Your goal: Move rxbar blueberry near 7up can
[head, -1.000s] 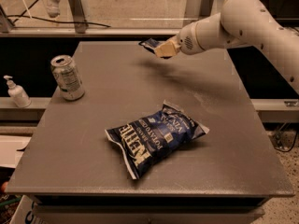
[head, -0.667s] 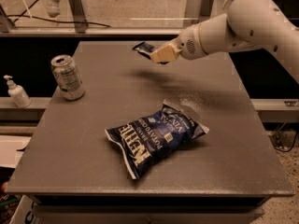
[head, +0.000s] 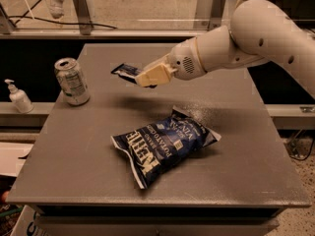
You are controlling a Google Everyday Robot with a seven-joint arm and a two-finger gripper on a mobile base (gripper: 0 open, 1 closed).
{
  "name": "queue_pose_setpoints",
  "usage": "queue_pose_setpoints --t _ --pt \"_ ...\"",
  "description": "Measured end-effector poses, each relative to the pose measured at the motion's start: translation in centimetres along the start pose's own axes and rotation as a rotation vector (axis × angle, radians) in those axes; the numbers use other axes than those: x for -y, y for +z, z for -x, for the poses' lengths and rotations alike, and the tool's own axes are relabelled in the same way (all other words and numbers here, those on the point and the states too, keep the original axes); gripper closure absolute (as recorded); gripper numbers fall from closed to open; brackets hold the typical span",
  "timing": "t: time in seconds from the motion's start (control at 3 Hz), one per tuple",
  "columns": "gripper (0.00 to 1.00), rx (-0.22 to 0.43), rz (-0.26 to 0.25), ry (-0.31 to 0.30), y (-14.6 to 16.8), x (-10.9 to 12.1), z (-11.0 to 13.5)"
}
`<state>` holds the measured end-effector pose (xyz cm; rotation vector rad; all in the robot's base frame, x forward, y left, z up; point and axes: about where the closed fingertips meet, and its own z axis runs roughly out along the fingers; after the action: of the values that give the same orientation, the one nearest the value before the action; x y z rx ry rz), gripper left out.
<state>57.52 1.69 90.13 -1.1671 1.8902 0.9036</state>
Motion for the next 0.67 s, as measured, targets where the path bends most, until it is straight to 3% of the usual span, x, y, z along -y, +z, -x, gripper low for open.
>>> queue_pose_setpoints --t 0.67 --pt "1.00 -0.004 0.012 -0.023 0.94 -0.46 0.27"
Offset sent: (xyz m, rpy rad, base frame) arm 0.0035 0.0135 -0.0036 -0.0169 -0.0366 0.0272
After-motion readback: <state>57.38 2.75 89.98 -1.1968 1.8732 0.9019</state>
